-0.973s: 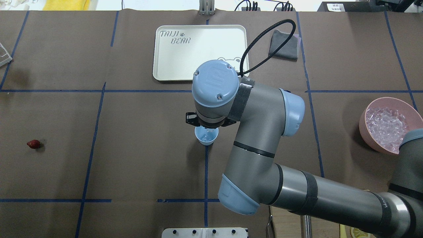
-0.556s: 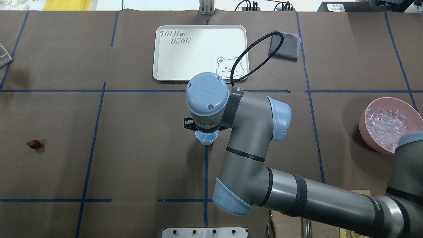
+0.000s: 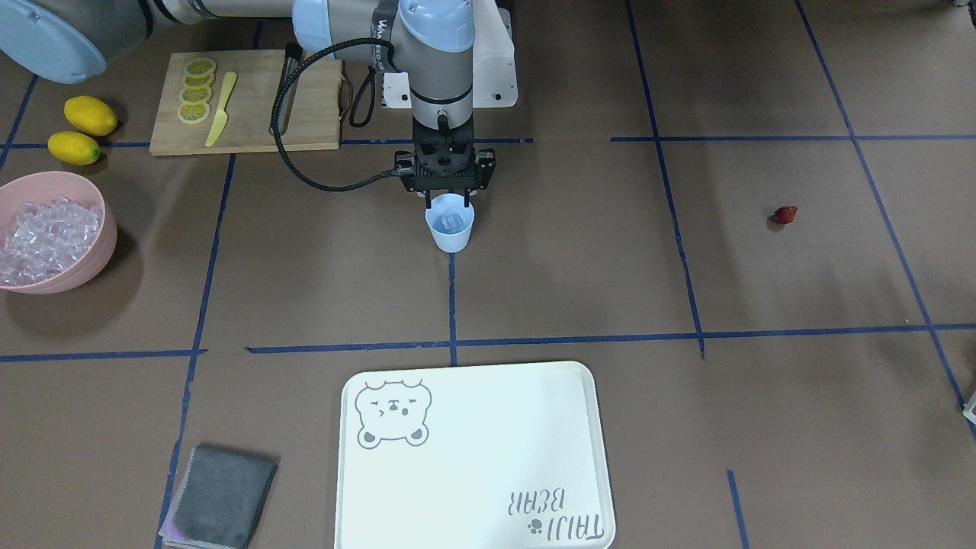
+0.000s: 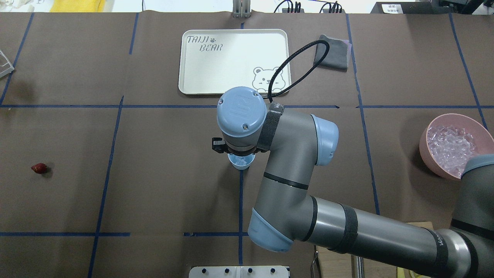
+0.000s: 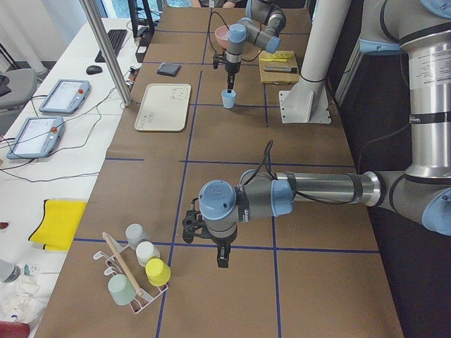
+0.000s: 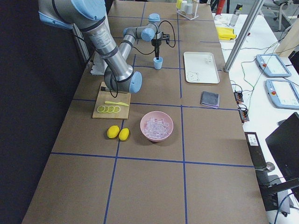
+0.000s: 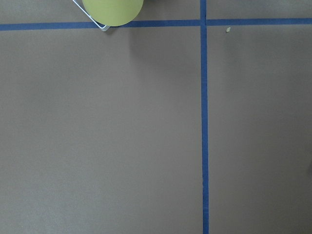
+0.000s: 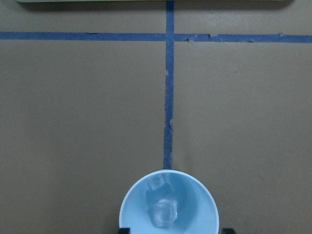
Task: Put ice and strawberries in cup
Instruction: 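Open the right gripper to drop the ice cube into the cup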
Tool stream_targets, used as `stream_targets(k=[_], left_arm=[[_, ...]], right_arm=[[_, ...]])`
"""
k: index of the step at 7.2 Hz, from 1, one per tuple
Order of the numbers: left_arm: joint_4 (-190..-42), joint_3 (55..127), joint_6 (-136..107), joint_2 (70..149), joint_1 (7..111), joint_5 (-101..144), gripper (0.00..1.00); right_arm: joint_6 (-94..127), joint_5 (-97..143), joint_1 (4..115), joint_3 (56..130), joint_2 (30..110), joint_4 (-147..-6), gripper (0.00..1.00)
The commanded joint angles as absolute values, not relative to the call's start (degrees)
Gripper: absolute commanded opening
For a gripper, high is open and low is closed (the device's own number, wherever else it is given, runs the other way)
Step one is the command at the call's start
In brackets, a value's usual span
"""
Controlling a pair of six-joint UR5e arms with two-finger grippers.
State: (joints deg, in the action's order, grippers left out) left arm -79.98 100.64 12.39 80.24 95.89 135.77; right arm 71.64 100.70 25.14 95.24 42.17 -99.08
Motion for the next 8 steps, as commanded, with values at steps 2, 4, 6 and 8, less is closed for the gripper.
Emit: stream_targets(k=[2,4,6,8], left_arm=[[-79.98,100.63,12.31,80.24,95.89,135.70,1.00],[-79.98,100.63,12.39,80.24,95.89,135.79,1.00],[-79.98,100.63,12.39,80.24,95.80,135.70,1.00],[-79.98,100.63,12.39,80.24,95.89,135.79,1.00]], right_arm=[[70.50,101.24,26.18,96.58,42.36,-99.23,1.00],[65.16,102.38,29.34,99.91,45.15,-100.01,1.00],[55.33,110.53,36.18,110.77,56.97,-99.93,1.00],[44.34,114.67,41.90,116.17,65.61,-99.50,1.00]])
